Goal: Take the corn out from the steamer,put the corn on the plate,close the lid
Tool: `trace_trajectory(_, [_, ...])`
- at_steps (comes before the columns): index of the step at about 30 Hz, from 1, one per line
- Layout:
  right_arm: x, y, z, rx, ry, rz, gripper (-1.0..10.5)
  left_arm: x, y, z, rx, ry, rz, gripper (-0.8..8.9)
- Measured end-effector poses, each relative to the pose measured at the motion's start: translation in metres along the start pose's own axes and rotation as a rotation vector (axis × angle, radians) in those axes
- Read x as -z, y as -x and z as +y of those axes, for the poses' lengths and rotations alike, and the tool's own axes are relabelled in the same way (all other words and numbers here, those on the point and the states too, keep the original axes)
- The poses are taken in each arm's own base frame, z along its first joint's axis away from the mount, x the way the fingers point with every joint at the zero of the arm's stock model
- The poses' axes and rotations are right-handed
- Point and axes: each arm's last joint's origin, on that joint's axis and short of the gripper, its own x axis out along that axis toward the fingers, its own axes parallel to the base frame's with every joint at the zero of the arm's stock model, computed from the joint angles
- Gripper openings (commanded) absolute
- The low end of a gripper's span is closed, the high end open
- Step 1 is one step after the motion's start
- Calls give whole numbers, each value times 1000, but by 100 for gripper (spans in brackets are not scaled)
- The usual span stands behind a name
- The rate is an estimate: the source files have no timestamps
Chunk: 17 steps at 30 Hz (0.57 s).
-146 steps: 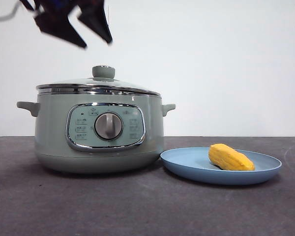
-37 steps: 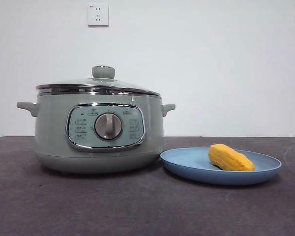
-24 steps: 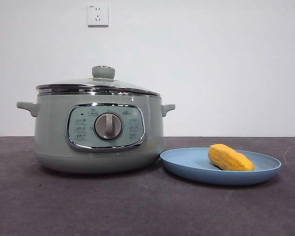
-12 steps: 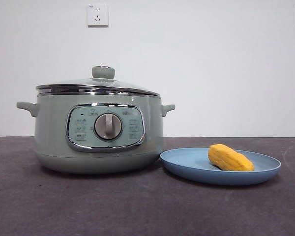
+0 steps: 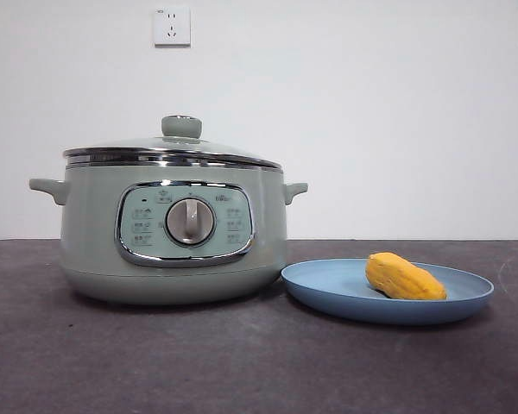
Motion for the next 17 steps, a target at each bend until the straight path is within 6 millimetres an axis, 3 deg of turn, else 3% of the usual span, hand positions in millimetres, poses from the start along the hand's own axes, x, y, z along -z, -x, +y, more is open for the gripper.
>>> trace_trajectory(5, [28, -3, -1, 49, -51, 32, 1, 0, 0, 0, 0, 0, 0, -4])
trace_trajectory(17, [57, -2, 0, 58, -113, 174, 1, 0, 0, 0, 0, 0, 0, -4])
